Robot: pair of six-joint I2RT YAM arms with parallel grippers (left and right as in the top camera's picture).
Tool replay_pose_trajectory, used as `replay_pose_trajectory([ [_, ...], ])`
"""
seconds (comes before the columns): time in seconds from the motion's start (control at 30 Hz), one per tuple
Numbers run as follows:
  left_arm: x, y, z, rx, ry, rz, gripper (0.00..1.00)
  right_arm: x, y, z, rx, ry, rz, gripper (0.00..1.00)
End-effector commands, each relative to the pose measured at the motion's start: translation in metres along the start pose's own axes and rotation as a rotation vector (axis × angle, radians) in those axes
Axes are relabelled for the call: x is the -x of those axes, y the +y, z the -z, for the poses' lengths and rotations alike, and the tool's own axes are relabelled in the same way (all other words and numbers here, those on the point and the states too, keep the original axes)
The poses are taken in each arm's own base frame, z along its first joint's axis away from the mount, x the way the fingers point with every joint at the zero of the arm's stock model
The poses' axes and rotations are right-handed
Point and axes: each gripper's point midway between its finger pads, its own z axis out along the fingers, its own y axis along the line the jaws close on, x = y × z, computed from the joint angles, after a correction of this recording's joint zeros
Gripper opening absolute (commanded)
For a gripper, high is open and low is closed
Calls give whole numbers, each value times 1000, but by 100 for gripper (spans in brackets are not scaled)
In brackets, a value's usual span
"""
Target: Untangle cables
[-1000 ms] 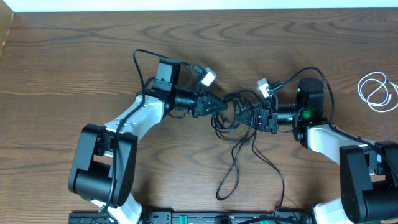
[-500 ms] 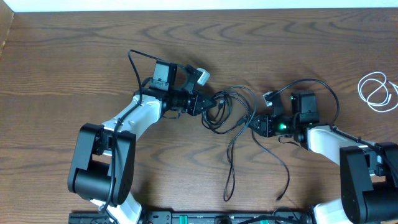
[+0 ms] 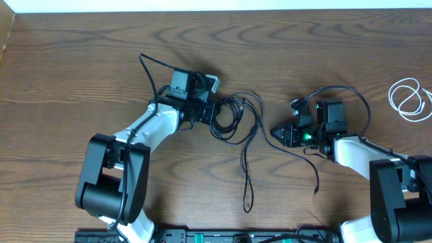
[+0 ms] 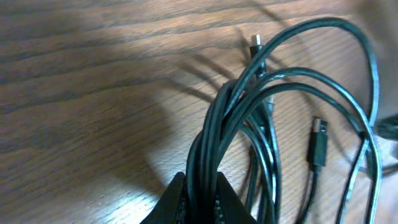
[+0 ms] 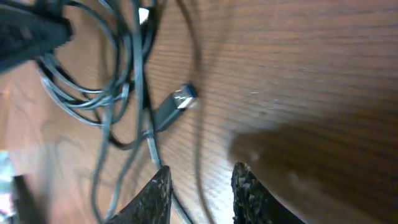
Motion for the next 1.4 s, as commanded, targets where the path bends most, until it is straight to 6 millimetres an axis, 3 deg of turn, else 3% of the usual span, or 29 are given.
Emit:
replay_pose_trajectory([
  [0.0,-3,7,-5,81,12,24,8,18,36,7,134,-19,36,28],
  [0.23,-3,-26,-14,6,14,-31,7,36,91,-5,230,-38,156,27],
  [0.33,-3,-38,-17,-27,14,-52,8,44,105,-14,216,-85,195,27],
  [0.73,-4,-45,-17,-52,17,-61,8,38,102,-33,81,-106,217,32],
  [0.97,-8,-70,-14,-199,31,-97,9,32,90,-38,-10,-96,163,27],
  [1.13,-11,-81,-12,-270,38,-118,9,28,93,-43,-31,-96,134,26],
  [1.37,-9,-83,-12,-279,31,-129,9,16,66,-44,-192,-88,0,31],
])
